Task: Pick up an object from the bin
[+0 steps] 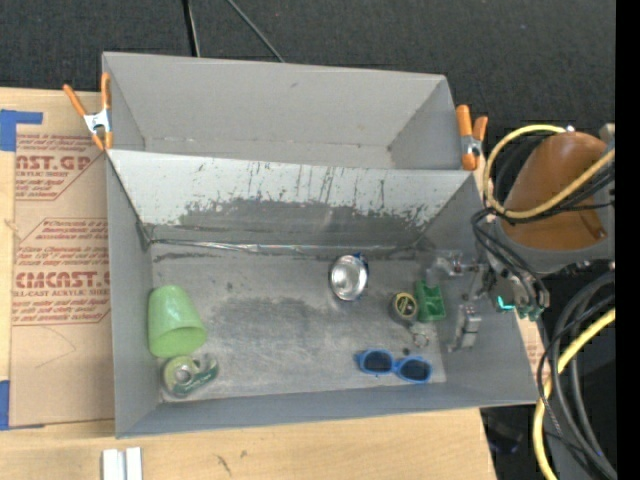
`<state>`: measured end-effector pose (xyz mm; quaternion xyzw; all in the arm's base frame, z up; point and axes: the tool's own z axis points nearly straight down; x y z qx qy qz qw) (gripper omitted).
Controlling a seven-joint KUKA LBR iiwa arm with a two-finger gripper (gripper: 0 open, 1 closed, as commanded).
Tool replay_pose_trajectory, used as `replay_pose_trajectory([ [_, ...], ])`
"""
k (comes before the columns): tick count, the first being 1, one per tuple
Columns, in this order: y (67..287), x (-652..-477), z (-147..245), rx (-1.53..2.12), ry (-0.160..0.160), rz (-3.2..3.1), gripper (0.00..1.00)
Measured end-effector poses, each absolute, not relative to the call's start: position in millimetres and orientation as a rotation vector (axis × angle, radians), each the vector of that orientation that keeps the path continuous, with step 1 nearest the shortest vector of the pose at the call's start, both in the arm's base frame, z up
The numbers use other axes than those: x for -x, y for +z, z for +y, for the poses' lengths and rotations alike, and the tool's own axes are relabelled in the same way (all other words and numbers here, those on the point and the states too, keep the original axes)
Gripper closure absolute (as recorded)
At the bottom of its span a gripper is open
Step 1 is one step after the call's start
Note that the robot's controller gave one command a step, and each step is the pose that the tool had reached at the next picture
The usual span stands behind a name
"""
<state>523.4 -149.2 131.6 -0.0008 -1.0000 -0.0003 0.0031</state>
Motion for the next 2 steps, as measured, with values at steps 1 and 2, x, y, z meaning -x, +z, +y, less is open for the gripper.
replay_pose_trajectory([
  [1, 67.6, -554.2, -130.0, -0.241, -0.003, -3.131, 0.00],
  [2, 69.5, -555.0, -130.9, -0.241, 0.001, -3.133, 1.00],
])
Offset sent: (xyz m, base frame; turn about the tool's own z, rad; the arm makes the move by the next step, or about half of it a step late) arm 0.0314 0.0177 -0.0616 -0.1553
